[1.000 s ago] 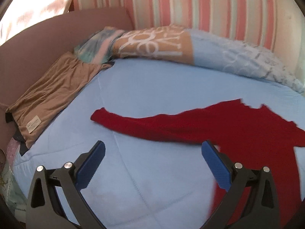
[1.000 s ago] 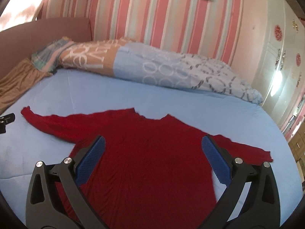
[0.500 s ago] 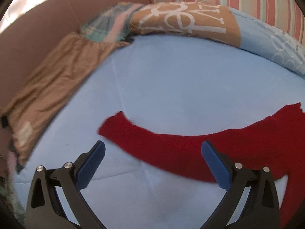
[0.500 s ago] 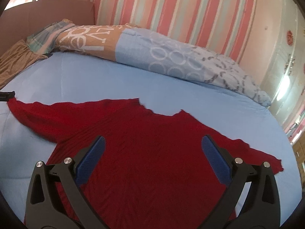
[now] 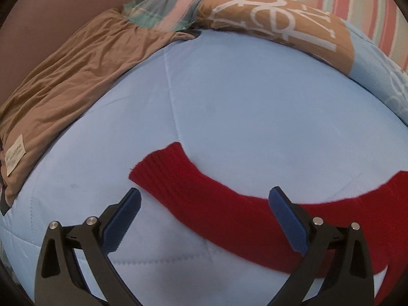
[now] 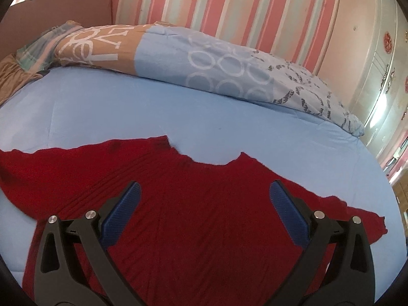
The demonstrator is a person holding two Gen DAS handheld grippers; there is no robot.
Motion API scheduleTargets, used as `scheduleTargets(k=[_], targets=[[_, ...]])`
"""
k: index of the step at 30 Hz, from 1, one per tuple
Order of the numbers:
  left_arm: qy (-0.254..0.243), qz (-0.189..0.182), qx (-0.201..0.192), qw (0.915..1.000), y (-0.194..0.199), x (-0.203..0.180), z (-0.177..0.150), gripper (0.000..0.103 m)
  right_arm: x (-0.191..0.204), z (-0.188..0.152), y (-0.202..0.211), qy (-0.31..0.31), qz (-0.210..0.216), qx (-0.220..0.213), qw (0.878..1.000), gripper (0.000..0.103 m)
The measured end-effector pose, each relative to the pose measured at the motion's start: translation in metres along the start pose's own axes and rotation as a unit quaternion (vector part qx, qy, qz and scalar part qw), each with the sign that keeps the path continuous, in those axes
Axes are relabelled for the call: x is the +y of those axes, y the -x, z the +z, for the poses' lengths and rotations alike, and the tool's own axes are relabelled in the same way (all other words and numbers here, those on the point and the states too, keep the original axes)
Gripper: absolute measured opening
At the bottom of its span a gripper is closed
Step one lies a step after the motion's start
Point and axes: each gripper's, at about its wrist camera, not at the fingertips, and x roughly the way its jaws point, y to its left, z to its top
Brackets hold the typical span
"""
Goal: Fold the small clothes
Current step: 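Reach the left tool to the nearest sleeve cuff and grasp it, then carry the sleeve across the sweater body with the left tool and release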
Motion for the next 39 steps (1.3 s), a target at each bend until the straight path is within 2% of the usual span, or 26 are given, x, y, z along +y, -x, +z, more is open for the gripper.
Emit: scheduleTargets(k=[4, 6, 8, 10, 11, 14, 18, 21, 25, 28, 30, 33, 36, 39], targets=[[0.035, -0.022, 0.023, 0.9989, -0.012, 0.011, 0.003, 0.098, 0.0, -0.003, -0.003, 0.017, -0.016, 0.002, 1.0, 0.1], [0.052, -0.033, 0.04, 0.9973, -0.018, 0.016, 0.003, 0.073, 0.0, -0.005, -0.003, 0.026, -0.024, 0.001, 0.999, 0.1], [0.059, -0.03, 0.042, 0.997, -0.019, 0.017, 0.002, 0.066, 0.001, -0.008, -0.002, 0.036, -0.031, 0.0, 0.999, 0.1], [0.059, -0.022, 0.039, 0.9972, -0.015, 0.017, 0.003, 0.051, 0.0, -0.009, -0.003, 0.042, -0.034, 0.001, 0.999, 0.1], [0.061, -0.019, 0.036, 0.9973, -0.012, 0.017, 0.003, 0.036, 0.0, -0.009, -0.002, 0.042, -0.034, 0.002, 0.999, 0.1], [0.059, -0.035, 0.037, 0.9969, -0.008, 0.02, 0.004, 0.021, -0.002, -0.009, 0.0, 0.04, -0.032, 0.002, 0.999, 0.1], [0.042, -0.038, 0.015, 0.9983, 0.007, 0.013, 0.002, 0.016, -0.006, -0.006, 0.004, 0.037, -0.036, -0.004, 0.999, 0.1], [0.026, -0.056, -0.004, 0.9981, 0.022, 0.004, 0.001, 0.01, -0.013, -0.004, 0.007, 0.031, -0.039, -0.008, 0.999, 0.1], [-0.008, -0.116, -0.027, 0.9929, 0.049, -0.026, -0.001, 0.008, -0.029, -0.002, 0.013, 0.018, -0.047, -0.01, 0.999, 0.1], [-0.053, -0.165, -0.037, 0.9842, 0.071, -0.068, -0.004, 0.008, -0.046, -0.001, 0.02, 0.005, -0.054, -0.013, 0.998, 0.1], [-0.082, -0.201, -0.045, 0.975, 0.086, -0.099, -0.009, 0.008, -0.057, -0.001, 0.025, 0.0, -0.06, -0.016, 0.998, 0.1], [-0.119, -0.263, -0.036, 0.9566, 0.102, -0.149, -0.016, 0.008, -0.077, -0.004, 0.033, -0.009, -0.068, -0.016, 0.998, 0.1], [-0.172, -0.316, -0.018, 0.9328, 0.113, -0.213, -0.036, 0.008, -0.097, -0.008, 0.039, -0.021, -0.074, -0.013, 0.997, 0.1], [-0.203, -0.343, -0.001, 0.9171, 0.115, -0.257, -0.055, 0.008, -0.114, -0.014, 0.045, -0.028, -0.083, -0.01, 0.996, 0.1]])
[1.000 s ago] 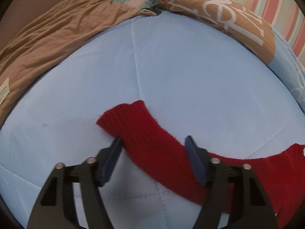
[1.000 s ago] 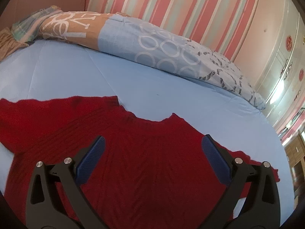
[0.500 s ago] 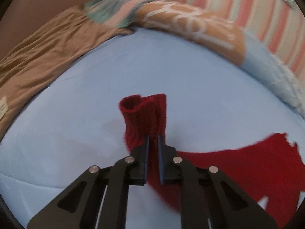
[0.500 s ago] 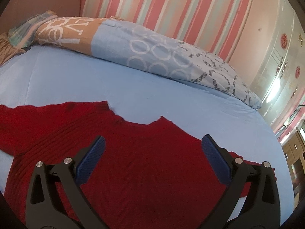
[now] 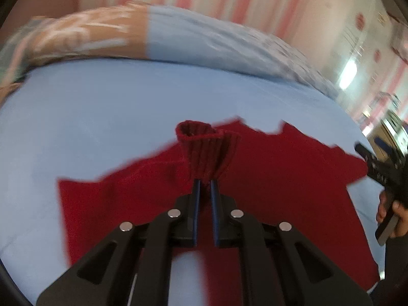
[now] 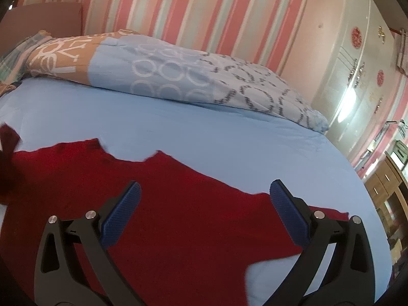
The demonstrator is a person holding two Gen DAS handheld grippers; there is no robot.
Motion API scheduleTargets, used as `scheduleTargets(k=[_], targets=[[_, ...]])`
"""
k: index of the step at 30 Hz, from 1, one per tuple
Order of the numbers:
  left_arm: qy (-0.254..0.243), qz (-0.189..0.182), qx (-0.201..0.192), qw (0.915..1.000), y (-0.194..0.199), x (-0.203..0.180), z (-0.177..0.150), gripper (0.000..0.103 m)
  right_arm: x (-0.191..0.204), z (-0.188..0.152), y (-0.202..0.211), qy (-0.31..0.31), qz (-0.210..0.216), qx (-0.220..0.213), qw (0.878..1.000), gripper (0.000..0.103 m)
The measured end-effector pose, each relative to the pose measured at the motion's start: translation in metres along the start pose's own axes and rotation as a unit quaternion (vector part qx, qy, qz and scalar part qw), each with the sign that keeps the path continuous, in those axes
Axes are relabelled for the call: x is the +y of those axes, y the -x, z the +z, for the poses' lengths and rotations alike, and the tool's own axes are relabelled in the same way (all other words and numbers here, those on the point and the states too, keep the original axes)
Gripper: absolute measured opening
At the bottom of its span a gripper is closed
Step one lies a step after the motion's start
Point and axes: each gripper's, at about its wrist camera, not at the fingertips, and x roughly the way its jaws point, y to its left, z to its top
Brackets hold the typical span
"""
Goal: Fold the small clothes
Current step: 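Carry the sleeve across the sweater body with the left tool and release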
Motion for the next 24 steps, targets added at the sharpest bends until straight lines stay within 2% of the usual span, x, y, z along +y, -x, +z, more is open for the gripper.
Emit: scheduleTargets(k=[5, 6, 7, 11, 13, 16, 17, 18, 20, 24], targets=[[-0.012, -0.038, 0.044, 0.9982, -0.047, -0.048, -0.012, 0.008, -0.019, -0.01, -0.001, -0.017, 0.0, 0.013, 1.0, 0.1], [-0.01, -0.047, 0.046, 0.9978, -0.051, -0.057, -0.013, 0.006, -0.02, -0.013, -0.001, -0.016, 0.0, 0.016, 1.0, 0.1], [-0.01, -0.053, 0.044, 0.9976, -0.053, -0.064, -0.012, 0.0, -0.02, -0.014, -0.003, -0.013, -0.003, 0.02, 1.0, 0.1], [-0.021, -0.094, 0.037, 0.9947, -0.062, -0.109, -0.01, 0.0, -0.029, -0.016, -0.002, -0.011, -0.015, 0.018, 1.0, 0.1], [-0.039, -0.093, 0.036, 0.9942, -0.066, -0.128, -0.01, 0.0, -0.039, -0.016, -0.002, -0.022, -0.012, 0.023, 0.999, 0.1], [-0.054, -0.069, 0.027, 0.9958, -0.055, -0.132, -0.019, 0.004, -0.044, -0.017, -0.003, -0.036, 0.009, 0.029, 0.999, 0.1], [-0.059, -0.051, 0.021, 0.9968, -0.048, -0.127, -0.022, 0.017, -0.041, -0.017, -0.003, -0.036, 0.019, 0.032, 0.999, 0.1], [-0.06, -0.031, 0.018, 0.9975, -0.042, -0.12, -0.025, 0.05, -0.037, -0.018, -0.004, -0.035, 0.026, 0.034, 0.999, 0.1], [-0.055, 0.019, 0.002, 0.9983, -0.026, -0.102, -0.031, 0.071, -0.02, -0.02, -0.005, -0.027, 0.047, 0.038, 0.998, 0.1], [-0.023, 0.061, -0.008, 0.9978, -0.003, -0.064, -0.037, 0.071, 0.028, -0.024, -0.007, -0.02, 0.123, 0.058, 0.99, 0.1]])
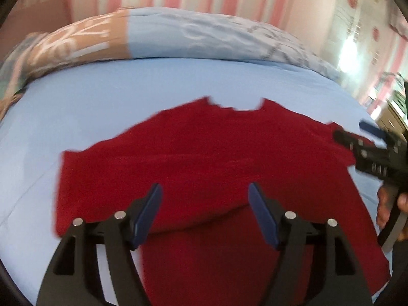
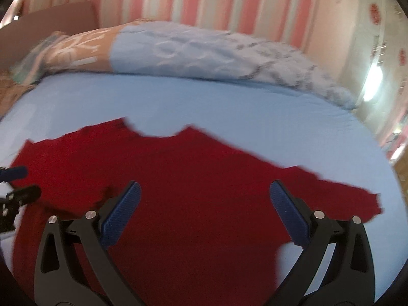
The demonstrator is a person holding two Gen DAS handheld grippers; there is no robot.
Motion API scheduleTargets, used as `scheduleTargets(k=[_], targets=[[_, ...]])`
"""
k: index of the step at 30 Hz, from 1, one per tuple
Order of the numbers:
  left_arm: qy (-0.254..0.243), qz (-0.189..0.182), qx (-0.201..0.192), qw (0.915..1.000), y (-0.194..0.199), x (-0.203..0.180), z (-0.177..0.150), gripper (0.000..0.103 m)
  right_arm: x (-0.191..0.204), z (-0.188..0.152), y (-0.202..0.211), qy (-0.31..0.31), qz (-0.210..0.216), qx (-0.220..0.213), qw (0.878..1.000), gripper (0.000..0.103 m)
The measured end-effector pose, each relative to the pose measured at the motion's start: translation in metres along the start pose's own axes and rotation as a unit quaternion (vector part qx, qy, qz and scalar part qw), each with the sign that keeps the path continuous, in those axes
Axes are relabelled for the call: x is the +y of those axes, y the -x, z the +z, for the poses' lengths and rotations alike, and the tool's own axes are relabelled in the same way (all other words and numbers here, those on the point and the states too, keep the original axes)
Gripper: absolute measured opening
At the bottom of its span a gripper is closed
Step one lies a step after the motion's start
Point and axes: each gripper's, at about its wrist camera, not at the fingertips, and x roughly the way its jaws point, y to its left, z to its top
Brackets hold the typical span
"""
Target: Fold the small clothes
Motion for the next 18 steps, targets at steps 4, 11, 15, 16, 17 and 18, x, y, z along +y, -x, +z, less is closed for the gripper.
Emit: scheduleTargets(k=[4, 11, 15, 16, 17, 18], targets=[[0.027, 0.03, 0.005, 0.9992, 0.008, 0.034, -0.008, 0.071, 0.052, -0.002, -0.012, 0.026, 0.07, 0.026, 0.997, 0.083], [0.05, 0.041, -0.002, 0.9979, 0.016, 0.059, -0.014, 0.071, 0.095, -0.011, -0.049, 0.035, 0.116, 0.099, 0.988, 0.046], [0.058, 0.044, -0.003, 0.9974, 0.014, 0.067, -0.014, 0.071, 0.109, -0.018, -0.059, 0.058, 0.131, 0.124, 0.982, 0.017], [0.059, 0.044, -0.003, 0.9973, 0.015, 0.068, -0.014, 0.071, 0.111, -0.019, -0.058, 0.064, 0.126, 0.122, 0.982, 0.015], [0.06, 0.044, -0.004, 0.9973, 0.014, 0.069, -0.014, 0.071, 0.112, -0.02, -0.058, 0.072, 0.12, 0.119, 0.983, 0.008], [0.06, 0.044, -0.004, 0.9972, 0.014, 0.069, -0.013, 0.071, 0.113, -0.019, -0.056, 0.079, 0.117, 0.112, 0.984, 0.006]])
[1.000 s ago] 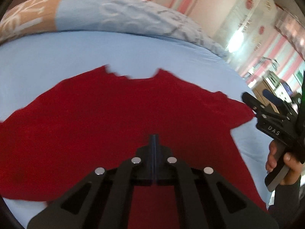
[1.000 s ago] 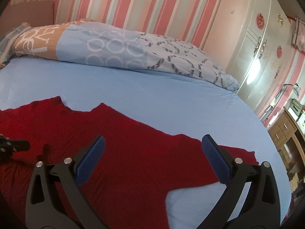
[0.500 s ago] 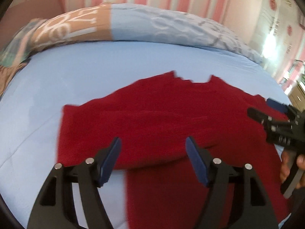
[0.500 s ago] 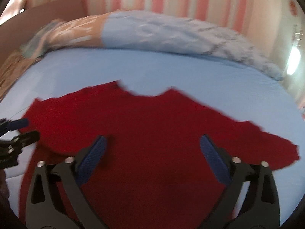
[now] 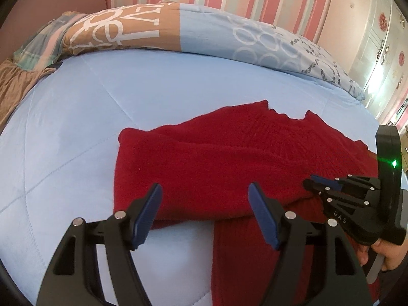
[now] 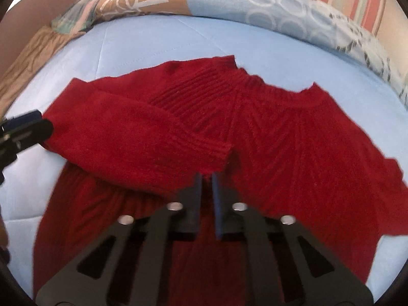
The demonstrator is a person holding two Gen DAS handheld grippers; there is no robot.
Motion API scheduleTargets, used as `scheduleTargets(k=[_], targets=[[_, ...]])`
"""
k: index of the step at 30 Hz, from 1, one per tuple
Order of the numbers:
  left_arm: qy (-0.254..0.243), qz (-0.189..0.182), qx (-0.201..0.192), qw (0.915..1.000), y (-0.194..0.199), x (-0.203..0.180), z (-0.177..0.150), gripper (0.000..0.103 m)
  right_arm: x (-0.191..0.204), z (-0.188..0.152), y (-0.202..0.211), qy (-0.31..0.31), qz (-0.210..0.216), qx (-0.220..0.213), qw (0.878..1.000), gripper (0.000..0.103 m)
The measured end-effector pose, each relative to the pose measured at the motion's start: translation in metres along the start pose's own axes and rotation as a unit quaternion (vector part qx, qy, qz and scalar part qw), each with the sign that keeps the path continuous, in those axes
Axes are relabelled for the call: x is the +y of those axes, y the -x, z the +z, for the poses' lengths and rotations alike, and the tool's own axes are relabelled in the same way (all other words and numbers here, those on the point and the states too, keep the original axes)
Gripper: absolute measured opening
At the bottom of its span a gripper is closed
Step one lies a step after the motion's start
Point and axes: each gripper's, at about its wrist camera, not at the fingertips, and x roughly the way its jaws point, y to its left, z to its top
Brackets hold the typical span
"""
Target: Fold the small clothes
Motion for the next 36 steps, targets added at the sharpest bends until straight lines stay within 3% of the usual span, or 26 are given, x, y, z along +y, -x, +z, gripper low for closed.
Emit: scheduleTargets(k=[4, 8, 10, 12, 15, 18, 22, 27, 31, 35, 36], targets=[[-0.006, 0.005, -0.01, 0.9999, 0.0, -0.005, 0.008, 0.071, -0.009, 0.008, 0.018, 0.013, -0.025, -0.047, 0.999, 0.005], [-0.008, 0.003, -0.023, 0.9997, 0.003, -0.012, 0.019, 0.071, -0.054, 0.019, 0.052, -0.011, -0.097, -0.114, 0.989, 0.005], [-0.013, 0.003, -0.027, 0.9995, 0.005, -0.018, 0.024, 0.071, -0.088, 0.014, 0.068, -0.029, -0.154, -0.139, 0.978, 0.005], [-0.022, 0.004, -0.028, 0.9994, 0.004, -0.023, 0.024, 0.071, -0.124, 0.003, 0.075, -0.058, -0.192, -0.139, 0.97, 0.005], [-0.026, 0.008, -0.021, 0.9994, -0.003, -0.029, 0.022, 0.071, -0.181, -0.026, 0.055, -0.116, -0.176, -0.078, 0.974, 0.005], [-0.021, 0.001, -0.008, 0.9997, -0.011, -0.034, 0.02, 0.071, -0.193, -0.043, 0.036, -0.12, -0.172, -0.041, 0.977, 0.005], [-0.04, 0.011, -0.004, 0.9991, -0.013, -0.043, 0.019, 0.071, -0.192, -0.05, 0.033, -0.115, -0.17, -0.045, 0.978, 0.005], [-0.034, 0.017, -0.01, 0.9992, -0.01, -0.039, 0.023, 0.071, -0.188, -0.033, 0.052, -0.103, -0.164, -0.097, 0.976, 0.005], [-0.027, 0.018, -0.01, 0.9994, -0.007, -0.036, 0.024, 0.071, -0.198, -0.043, 0.025, -0.117, -0.154, -0.046, 0.98, 0.005], [-0.035, 0.023, -0.014, 0.999, -0.001, -0.036, 0.025, 0.071, -0.2, -0.048, 0.024, -0.122, -0.149, -0.042, 0.98, 0.006], [-0.035, 0.023, -0.013, 0.999, 0.0, -0.035, 0.025, 0.071, -0.2, -0.046, 0.027, -0.123, -0.151, -0.042, 0.98, 0.011]])
